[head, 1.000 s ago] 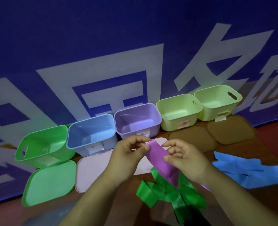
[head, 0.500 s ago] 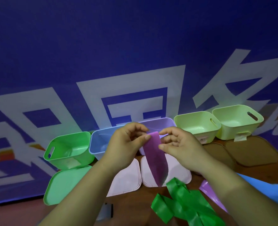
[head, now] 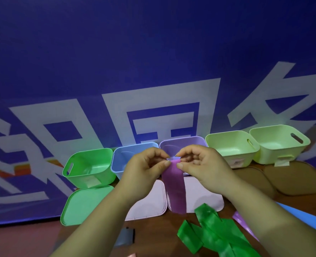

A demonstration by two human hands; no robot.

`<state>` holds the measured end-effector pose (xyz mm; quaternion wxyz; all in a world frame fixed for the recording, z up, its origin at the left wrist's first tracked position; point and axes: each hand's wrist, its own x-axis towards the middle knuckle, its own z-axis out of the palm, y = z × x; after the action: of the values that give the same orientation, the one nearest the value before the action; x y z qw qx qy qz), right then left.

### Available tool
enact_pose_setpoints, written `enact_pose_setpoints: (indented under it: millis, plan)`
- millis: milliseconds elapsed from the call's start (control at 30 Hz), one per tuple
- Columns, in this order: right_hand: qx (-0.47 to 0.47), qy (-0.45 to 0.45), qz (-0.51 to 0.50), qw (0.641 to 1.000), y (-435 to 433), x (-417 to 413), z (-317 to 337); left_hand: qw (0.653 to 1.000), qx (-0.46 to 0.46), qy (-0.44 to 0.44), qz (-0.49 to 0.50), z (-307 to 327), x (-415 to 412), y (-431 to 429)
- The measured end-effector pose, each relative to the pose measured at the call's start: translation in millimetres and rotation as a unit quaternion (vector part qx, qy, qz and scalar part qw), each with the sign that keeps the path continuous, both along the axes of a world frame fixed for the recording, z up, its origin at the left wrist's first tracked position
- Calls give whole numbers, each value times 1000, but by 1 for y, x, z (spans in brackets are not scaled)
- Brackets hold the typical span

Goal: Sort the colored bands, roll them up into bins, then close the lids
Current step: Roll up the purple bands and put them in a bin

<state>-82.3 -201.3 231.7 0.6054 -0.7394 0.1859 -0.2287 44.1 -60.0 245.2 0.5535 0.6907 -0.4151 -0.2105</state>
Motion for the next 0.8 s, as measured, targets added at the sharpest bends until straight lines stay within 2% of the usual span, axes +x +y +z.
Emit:
enact_pose_setpoints:
  millis: [200, 433, 800]
  plan:
    - [18, -5, -6, 1000, -3, -10, -9, 997, -24, 76, 6, -24, -3, -2]
    - [17, 4, -15, 1000, -13, -28, -25, 992, -21, 127, 4, -44, -17, -20]
    - [12, 22, -48, 999, -54, -40, -58, 990, -2, 140, -1, -67, -31, -59]
